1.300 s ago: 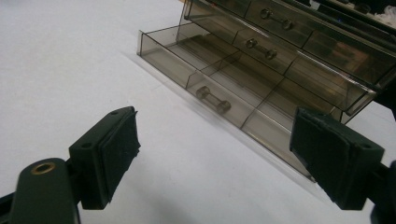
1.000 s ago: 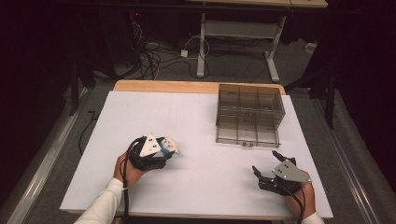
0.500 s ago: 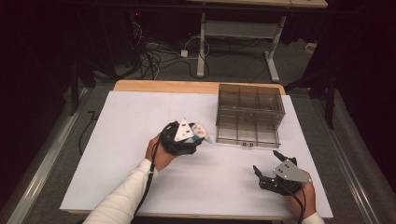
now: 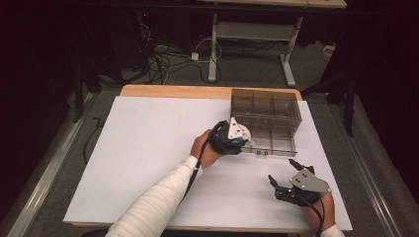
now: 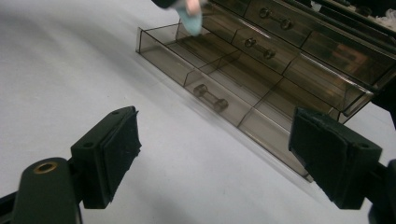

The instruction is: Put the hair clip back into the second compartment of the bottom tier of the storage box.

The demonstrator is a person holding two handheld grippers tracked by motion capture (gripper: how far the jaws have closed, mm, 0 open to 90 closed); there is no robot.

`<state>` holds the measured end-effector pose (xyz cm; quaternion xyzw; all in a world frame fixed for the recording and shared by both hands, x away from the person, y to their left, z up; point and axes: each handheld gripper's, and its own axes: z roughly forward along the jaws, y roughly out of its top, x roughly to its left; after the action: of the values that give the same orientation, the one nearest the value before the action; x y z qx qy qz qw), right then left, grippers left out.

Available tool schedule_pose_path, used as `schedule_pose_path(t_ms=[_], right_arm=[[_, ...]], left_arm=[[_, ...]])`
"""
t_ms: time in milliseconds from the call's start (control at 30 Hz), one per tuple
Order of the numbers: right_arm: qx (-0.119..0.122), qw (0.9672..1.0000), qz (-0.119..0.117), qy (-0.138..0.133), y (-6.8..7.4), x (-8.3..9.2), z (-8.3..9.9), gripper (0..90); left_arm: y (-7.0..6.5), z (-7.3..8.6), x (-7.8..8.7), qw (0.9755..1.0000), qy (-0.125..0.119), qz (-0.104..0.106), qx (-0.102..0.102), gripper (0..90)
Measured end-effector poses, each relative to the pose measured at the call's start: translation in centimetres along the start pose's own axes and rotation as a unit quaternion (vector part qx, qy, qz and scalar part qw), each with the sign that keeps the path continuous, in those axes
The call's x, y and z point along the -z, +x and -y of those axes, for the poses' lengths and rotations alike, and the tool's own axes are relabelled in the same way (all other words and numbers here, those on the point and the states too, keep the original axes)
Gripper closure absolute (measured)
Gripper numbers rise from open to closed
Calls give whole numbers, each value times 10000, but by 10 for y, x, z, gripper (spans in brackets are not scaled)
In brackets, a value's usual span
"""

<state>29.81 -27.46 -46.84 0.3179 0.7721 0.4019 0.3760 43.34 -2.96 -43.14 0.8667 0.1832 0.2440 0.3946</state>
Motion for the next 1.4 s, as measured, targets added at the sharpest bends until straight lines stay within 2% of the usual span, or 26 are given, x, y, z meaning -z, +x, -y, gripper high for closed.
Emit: schedule_pose_path(t_ms=[167,367,567,767,867,1000,1133,1200,1300,1400], right_arm=[[29,10000,-9,14,1,0,0,174],[92,9999,-46,53,3,-1,1,175],[154,9998,-75,63,4,-2,1,176],[183,9998,-84,82,5,-2,1,177],[200,9997,-88,94,5,-3,1,176],[211,9997,-93,105,6,-3,1,176],[225,9996,-100,123,6,-4,1,176],[245,9996,-92,130,7,-4,2,177],[268,9995,-113,151,7,-4,2,176],[306,9993,-117,168,8,-4,2,177]], left_arm=[[-5,-11,-24,9999,126,1,-61,372],[-13,-19,-49,9992,328,-137,-207,360],[-17,-22,-58,9987,405,-119,-273,338],[-16,-21,-62,9991,398,80,-104,311],[-14,-20,-62,9994,314,165,45,309],[-16,-21,-64,9994,286,195,87,297],[-20,-23,-67,9993,369,9,-67,297],[-21,-24,-67,9993,368,11,-86,297],[-23,-24,-71,9981,518,-127,-293,297],[-23,-24,-72,9984,498,-102,-246,297]])
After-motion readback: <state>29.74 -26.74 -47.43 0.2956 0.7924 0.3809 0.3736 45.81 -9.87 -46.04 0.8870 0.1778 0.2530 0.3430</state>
